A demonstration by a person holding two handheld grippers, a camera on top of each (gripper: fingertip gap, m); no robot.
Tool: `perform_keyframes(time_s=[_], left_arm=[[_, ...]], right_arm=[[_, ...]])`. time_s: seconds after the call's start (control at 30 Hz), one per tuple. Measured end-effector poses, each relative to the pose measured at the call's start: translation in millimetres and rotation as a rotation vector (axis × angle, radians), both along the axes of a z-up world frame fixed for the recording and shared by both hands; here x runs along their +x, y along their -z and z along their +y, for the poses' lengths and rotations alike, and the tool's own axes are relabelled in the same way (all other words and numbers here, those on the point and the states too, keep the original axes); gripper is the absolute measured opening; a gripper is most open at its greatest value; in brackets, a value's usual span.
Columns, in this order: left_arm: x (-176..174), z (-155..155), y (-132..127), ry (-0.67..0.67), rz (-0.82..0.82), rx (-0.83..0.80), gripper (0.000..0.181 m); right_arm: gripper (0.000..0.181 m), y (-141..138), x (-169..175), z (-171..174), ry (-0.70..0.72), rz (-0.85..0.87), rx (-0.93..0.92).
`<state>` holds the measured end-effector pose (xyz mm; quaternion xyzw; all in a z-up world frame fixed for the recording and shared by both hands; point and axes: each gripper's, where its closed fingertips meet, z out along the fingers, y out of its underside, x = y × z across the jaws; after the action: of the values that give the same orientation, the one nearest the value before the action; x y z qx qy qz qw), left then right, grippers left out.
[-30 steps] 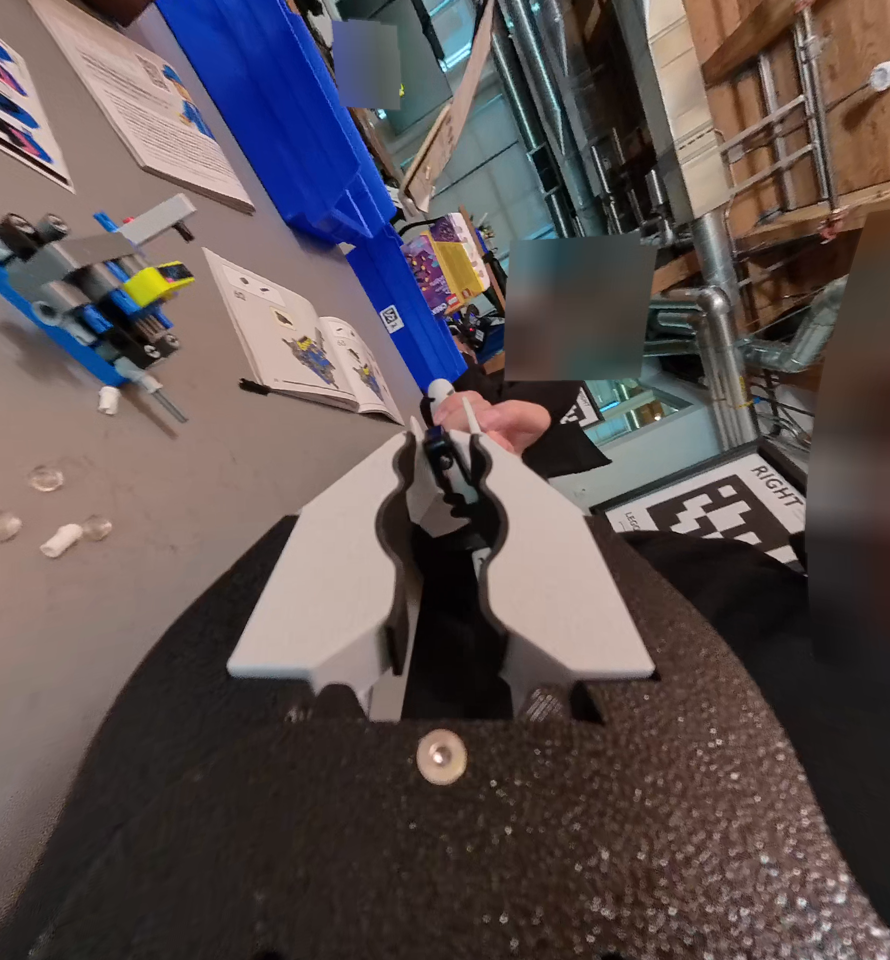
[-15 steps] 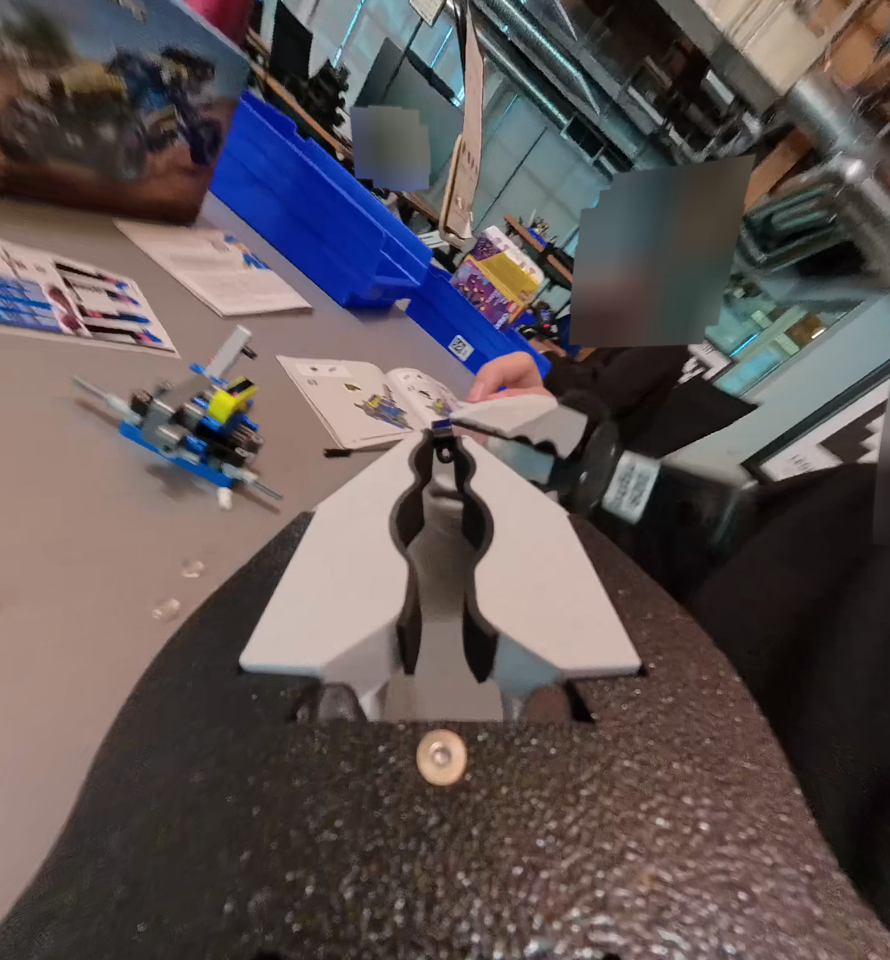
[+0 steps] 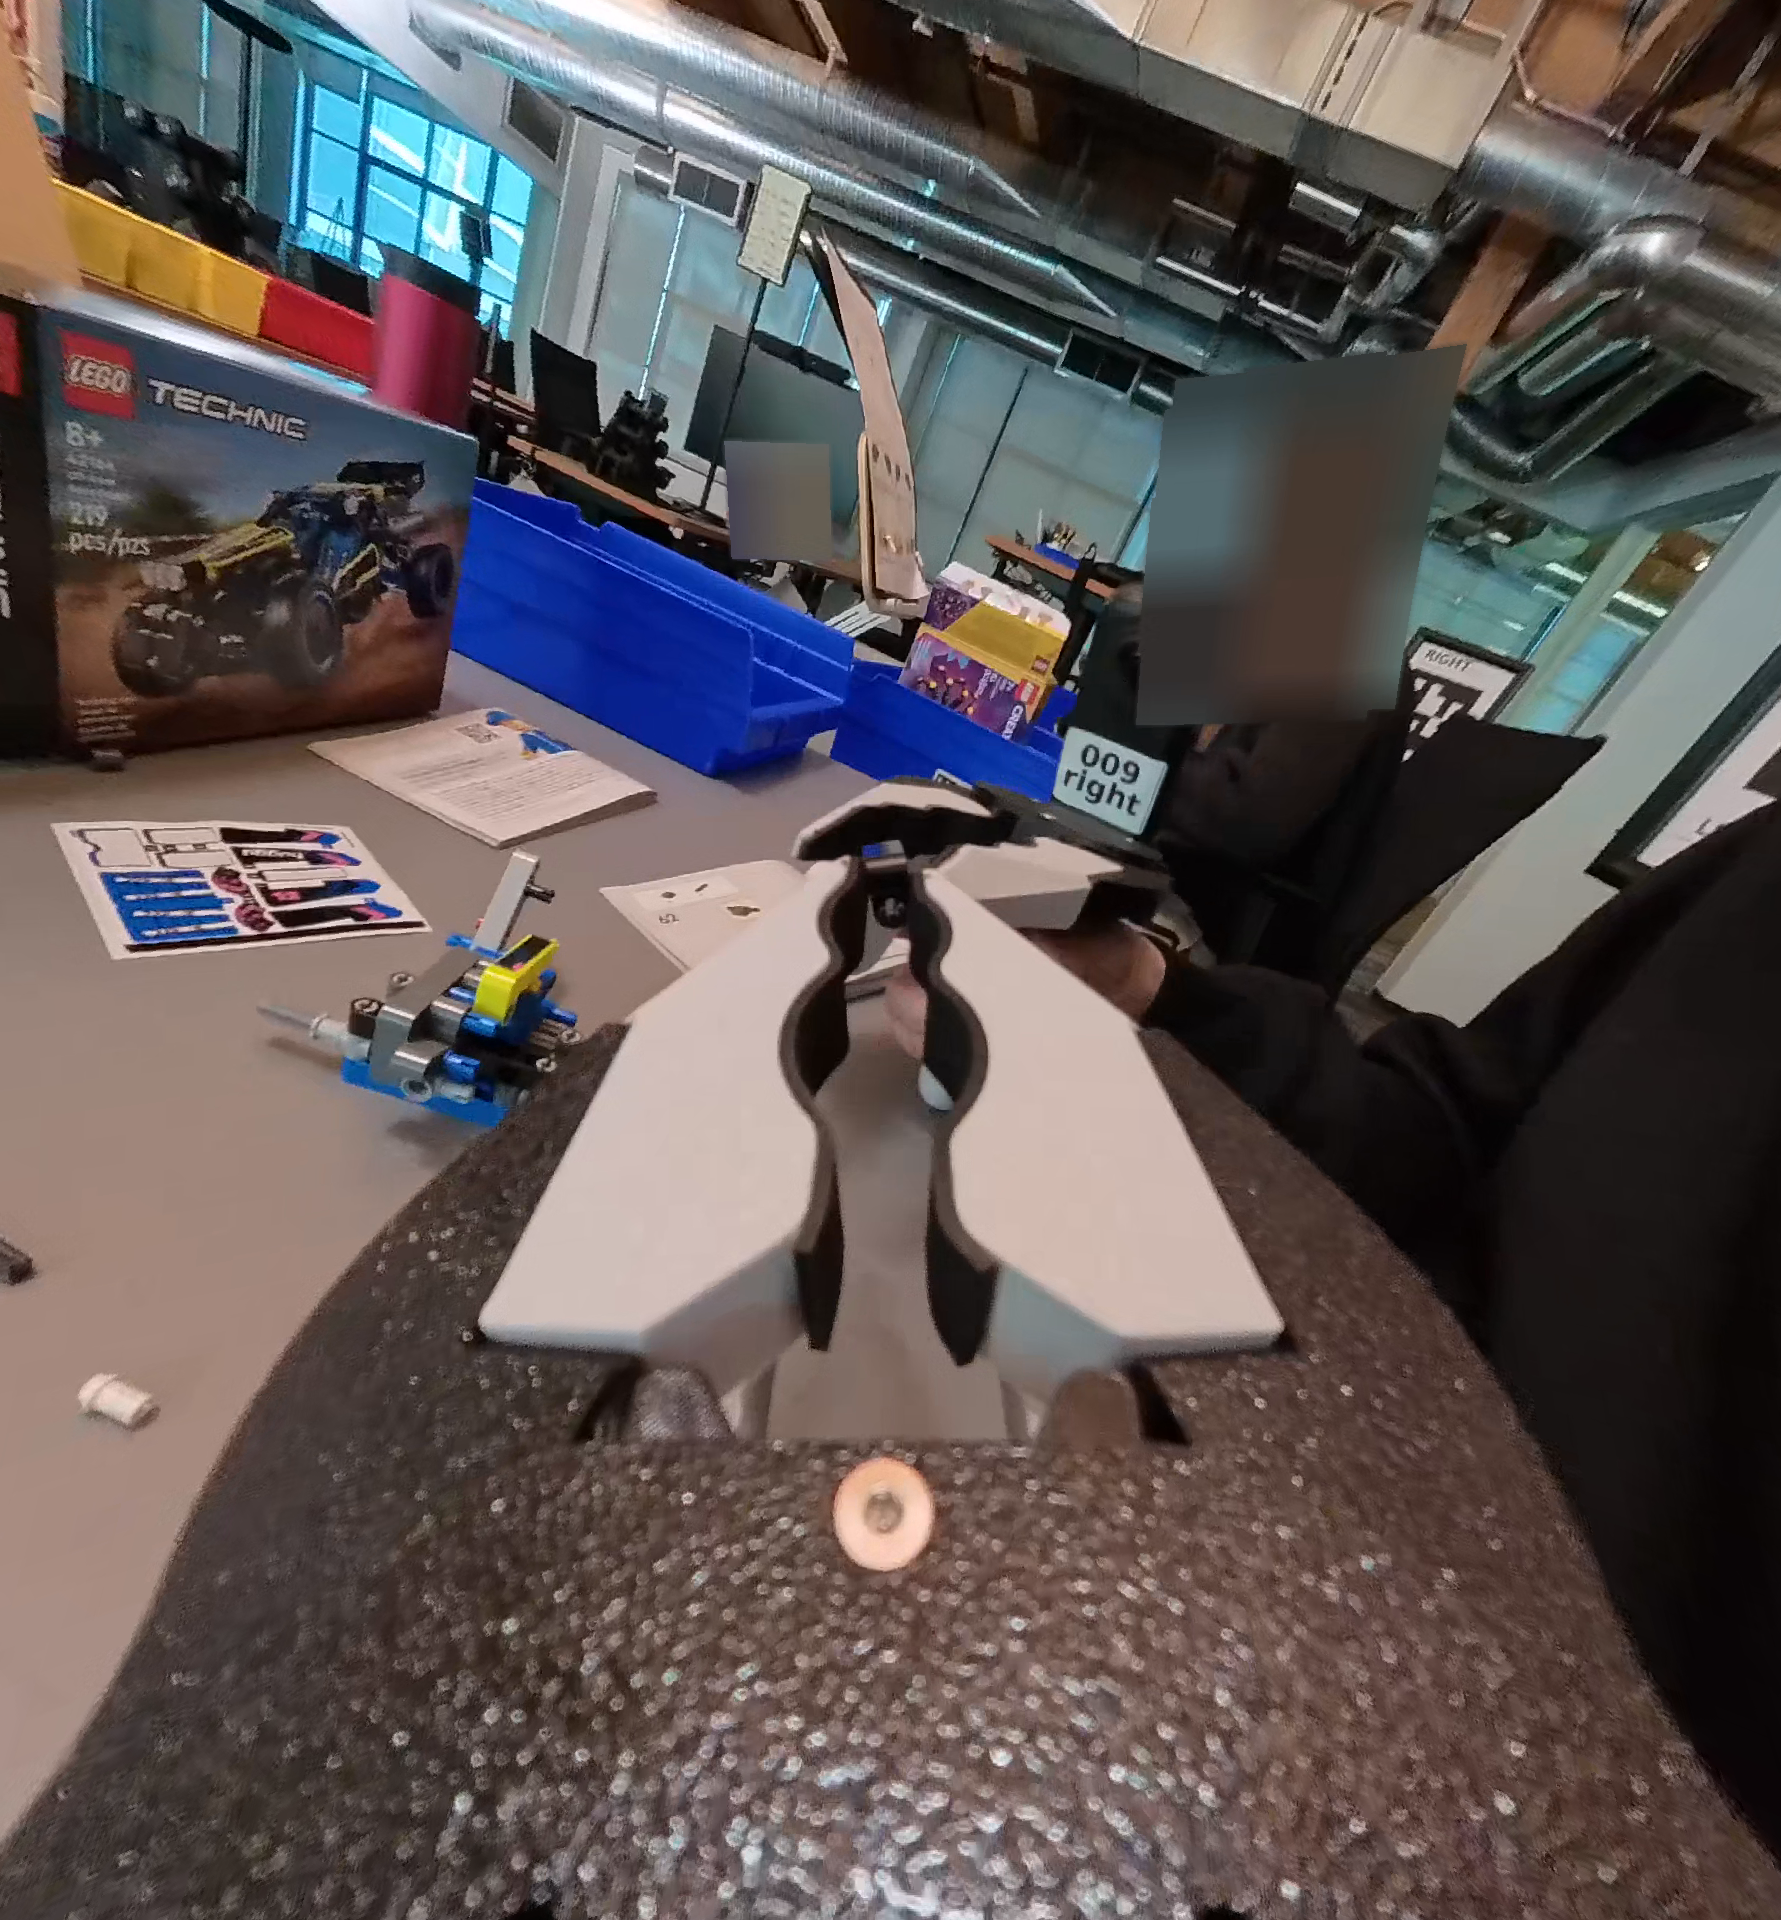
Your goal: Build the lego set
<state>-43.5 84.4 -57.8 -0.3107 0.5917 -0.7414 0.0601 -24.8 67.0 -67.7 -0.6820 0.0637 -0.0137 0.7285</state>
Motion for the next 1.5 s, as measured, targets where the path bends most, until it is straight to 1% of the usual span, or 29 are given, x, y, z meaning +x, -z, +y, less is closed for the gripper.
perform_keyframes(time_s=[0.1, 0.17, 0.2, 0.3, 0.4, 0.47, 0.5, 0.53, 0.6, 0.67, 0.7, 0.77, 0.8, 0.83, 0.87, 0.9, 0.97, 1.0, 1.07, 1.1, 1.13, 1.2, 1.3, 1.37, 1.43, 1.5], left_arm=[[-1, -5, 1, 0.001, -0.034, 0.032, 0.004], [-2, -9, 3, 0.014, -0.056, 0.063, 0.004], [-4, -11, 4, 0.023, -0.069, 0.077, 0.004], [-7, -15, 5, 0.05, -0.098, 0.105, 0.004], [-7, -16, 5, 0.062, -0.099, 0.132, 0.005], [-4, -14, 10, 0.049, -0.088, 0.192, 0.004], [-1, -8, 10, 0.021, -0.092, 0.231, 0.008], [3, 1, 10, -0.028, -0.099, 0.274, 0.014], [15, 31, 13, -0.159, -0.094, 0.396, 0.014], [23, 65, 25, -0.284, -0.077, 0.562, 0.021], [25, 82, 33, -0.331, -0.055, 0.645, 0.027], [24, 103, 46, -0.368, -0.021, 0.769, 0.042], [23, 109, 51, -0.376, -0.012, 0.813, 0.046], [23, 113, 55, -0.381, -0.004, 0.85, 0.046], [22, 113, 60, -0.374, 0.005, 0.873, 0.043], [20, 108, 64, -0.339, 0.012, 0.883, 0.039], [16, 84, 71, -0.238, -0.008, 0.895, 0.037], [16, 71, 73, -0.19, -0.044, 0.915, 0.037], [15, 49, 80, -0.093, -0.119, 1.003, 0.036], [16, 47, 84, -0.074, -0.123, 1.057, 0.032], [19, 51, 89, -0.074, -0.098, 1.106, 0.029], [27, 66, 96, -0.103, -0.02, 1.154, 0.028], [41, 93, 91, -0.234, 0.049, 1.157, 0.025], [46, 105, 87, -0.288, 0.074, 1.142, 0.024], [51, 111, 85, -0.296, 0.059, 1.152, 0.021], [60, 112, 81, -0.265, -0.022, 1.207, 0.022]], right_arm=[[0.025, -2, -8, 5, -0.077, 0.064, 0.036], [0.021, -5, -12, 7, -0.111, 0.075, 0.055], [0.023, -5, -14, 7, -0.127, 0.074, 0.058], [0.018, -8, -26, 8, -0.236, 0.089, 0.071], [0.011, -9, -24, 8, -0.249, 0.057, 0.065], [0.009, -9, -24, 7, -0.272, 0.041, 0.04], [0.007, -8, -23, 5, -0.278, 0.027, 0.024], [0.007, -11, -16, 2, -0.254, 0.019, 0.031], [0.006, -14, 6, -8, -0.192, 0.056, 0.041], [0.006, -13, 24, -21, -0.155, 0.085, 0.031], [0.006, -13, 34, -28, -0.118, 0.091, 0.028], [0.006, -14, 47, -41, -0.082, 0.108, 0.049], [0.006, -14, 52, -45, -0.066, 0.129, 0.061], [0.006, -13, 57, -48, -0.045, 0.15, 0.068], [0.006, -11, 59, -50, -0.04, 0.162, 0.073], [0.006, -9, 60, -51, -0.042, 0.168, 0.075], [0.006, -8, 64, -52, -0.019, 0.182, 0.079], [0.006, -8, 65, -52, -0.017, 0.187, 0.08], [0.006, -7, 67, -52, -0.011, 0.202, 0.08], [0.006, -6, 70, -53, 0.012, 0.202, 0.081], [0.006, -7, 72, -55, 0.026, 0.194, 0.083], [0.006, -10, 74, -59, 0.048, 0.173, 0.097], [0.006, -9, 82, -66, 0.094, 0.169, 0.097], [0.006, -10, 83, -69, 0.097, 0.164, 0.096], [0.006, -16, 82, -72, 0.091, 0.154, 0.124], [0.006, -19, 81, -73, 0.073, 0.172, 0.148]])
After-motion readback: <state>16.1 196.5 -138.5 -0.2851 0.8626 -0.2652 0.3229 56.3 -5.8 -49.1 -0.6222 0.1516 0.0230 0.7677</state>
